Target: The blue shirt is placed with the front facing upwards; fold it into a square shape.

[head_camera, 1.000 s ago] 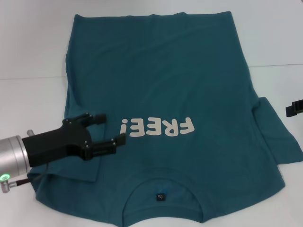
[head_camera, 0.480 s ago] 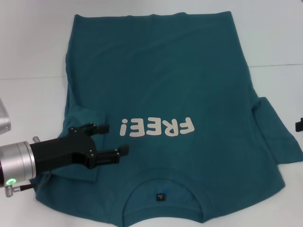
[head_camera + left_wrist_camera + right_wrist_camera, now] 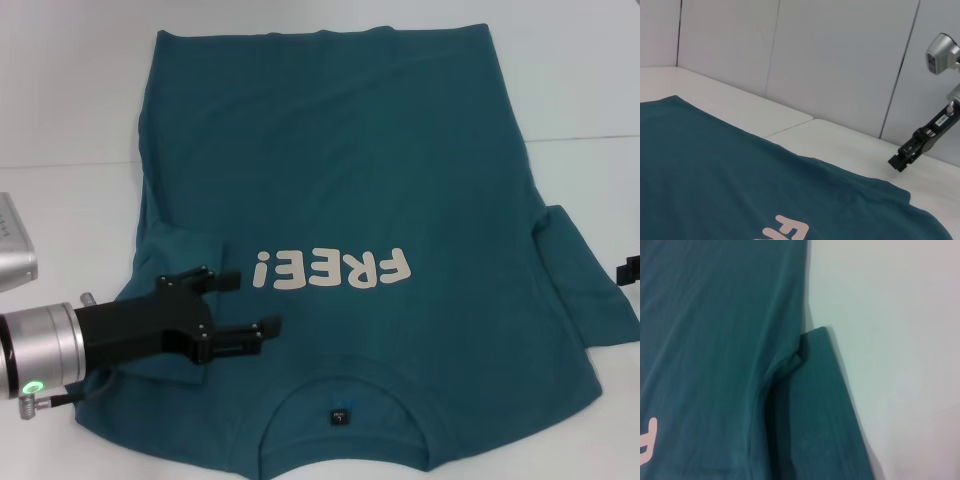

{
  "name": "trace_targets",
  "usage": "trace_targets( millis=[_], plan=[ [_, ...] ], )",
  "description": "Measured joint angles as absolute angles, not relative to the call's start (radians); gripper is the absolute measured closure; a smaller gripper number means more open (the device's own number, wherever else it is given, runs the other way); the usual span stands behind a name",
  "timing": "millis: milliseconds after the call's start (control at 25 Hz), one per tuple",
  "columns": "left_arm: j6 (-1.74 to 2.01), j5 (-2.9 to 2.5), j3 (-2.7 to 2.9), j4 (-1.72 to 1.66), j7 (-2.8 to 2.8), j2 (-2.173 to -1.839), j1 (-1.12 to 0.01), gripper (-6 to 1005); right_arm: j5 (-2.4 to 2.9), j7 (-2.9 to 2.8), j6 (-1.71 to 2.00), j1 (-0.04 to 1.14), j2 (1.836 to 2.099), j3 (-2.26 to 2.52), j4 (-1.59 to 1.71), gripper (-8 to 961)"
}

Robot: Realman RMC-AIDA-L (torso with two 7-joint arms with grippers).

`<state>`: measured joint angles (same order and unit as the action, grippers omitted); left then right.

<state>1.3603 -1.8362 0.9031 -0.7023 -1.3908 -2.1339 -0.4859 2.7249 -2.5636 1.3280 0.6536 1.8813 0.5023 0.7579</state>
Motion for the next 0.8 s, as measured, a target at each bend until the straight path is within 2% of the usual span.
trace_targets(
  millis=[800],
  plan=[
    [1.361, -1.845, 0.916, -0.695, -1.392, -2.135, -0.494, 85, 2.707, -2.559, 1.254, 0.676, 1.89, 0.505, 0.674, 63]
  ],
)
